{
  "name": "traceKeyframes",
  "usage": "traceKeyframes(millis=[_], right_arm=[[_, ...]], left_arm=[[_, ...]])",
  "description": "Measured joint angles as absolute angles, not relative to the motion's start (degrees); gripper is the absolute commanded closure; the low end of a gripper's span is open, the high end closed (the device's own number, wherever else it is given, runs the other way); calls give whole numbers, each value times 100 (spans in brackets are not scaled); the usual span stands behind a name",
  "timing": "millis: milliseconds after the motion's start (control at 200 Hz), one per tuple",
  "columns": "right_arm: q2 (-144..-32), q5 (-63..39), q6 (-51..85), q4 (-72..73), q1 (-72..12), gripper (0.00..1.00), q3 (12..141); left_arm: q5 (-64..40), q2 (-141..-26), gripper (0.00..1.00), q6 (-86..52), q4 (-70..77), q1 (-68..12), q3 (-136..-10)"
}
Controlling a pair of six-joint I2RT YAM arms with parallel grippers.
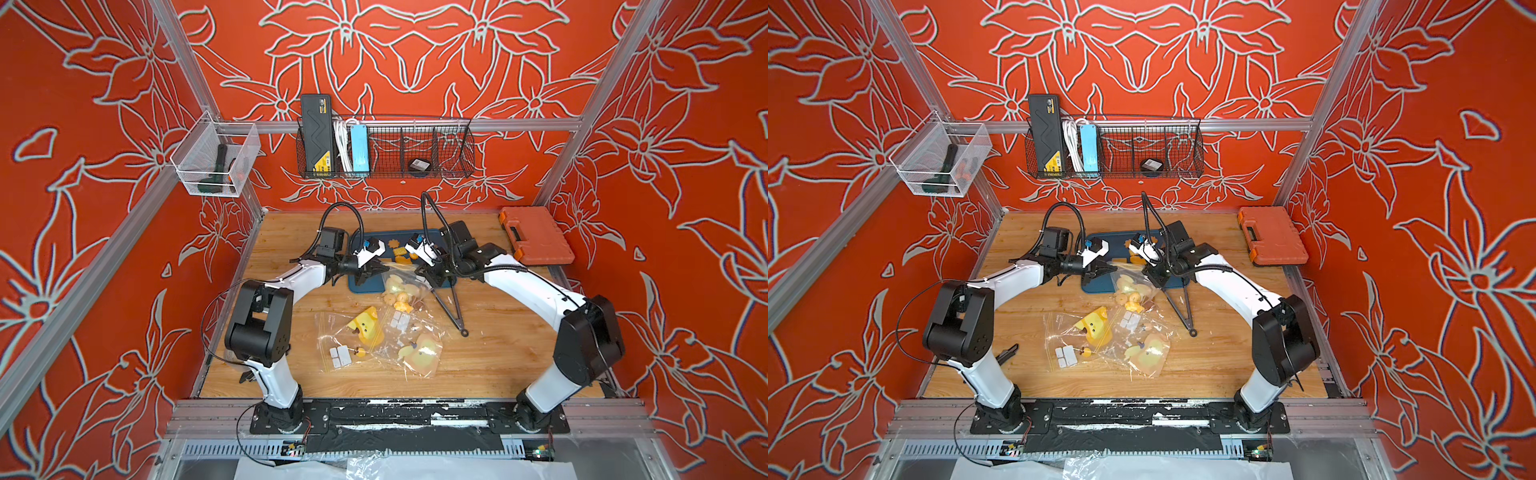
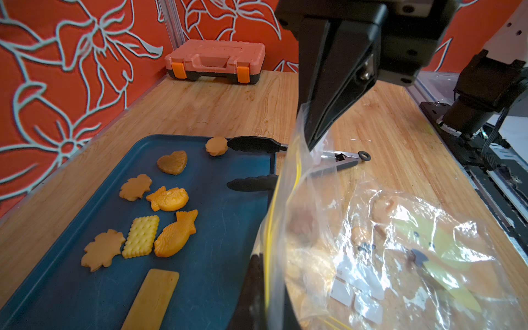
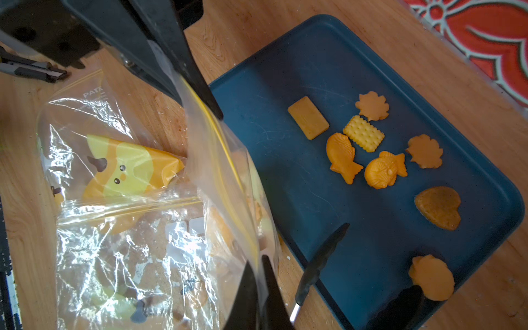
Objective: Put the cookies into a resealable bag to prevent moisture
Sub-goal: Close the ziploc bag at the center of the board.
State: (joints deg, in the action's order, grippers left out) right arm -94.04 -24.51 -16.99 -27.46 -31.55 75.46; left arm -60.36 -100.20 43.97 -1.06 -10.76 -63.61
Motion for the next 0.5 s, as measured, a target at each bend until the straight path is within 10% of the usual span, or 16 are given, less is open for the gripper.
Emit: traceKeyframes(millis=[20,105,165,225,295,345,390,500], right_arm=[[-9413,-2451,-1710,-2733,-3155,100,7546],[-9441,-2464,-1708,-2742,-3157,100,7572],[-9487,-2471,-1715,-2788,-3157,75,7649],[-9500,-2471,-1704,-2757,-3162,100,7677],[-9500,-2473,-1726,-2755,-3181,100,7701],[-9518,-2475,-1702,-2770,-3194,79,7728],[-9531,-2477,-1717,-2757,-3197,100,7741],[-9581,-2477,-1706,-2777,-3214,86,7800]], left_arm=[[-6038,-10020,100,4397,-106,-1076,-6361],[-6042,-10020,100,4399,-106,-1076,-6361],[-6045,-10020,100,4401,-106,-1076,-6364],[-6047,-10020,100,4407,-106,-1074,-6364],[-6051,-10020,100,4410,-106,-1074,-6364],[-6051,-10020,100,4410,-106,-1070,-6364],[-6055,-10020,100,4410,-106,-1063,-6364],[-6058,-10020,100,4410,-106,-1059,-6364]])
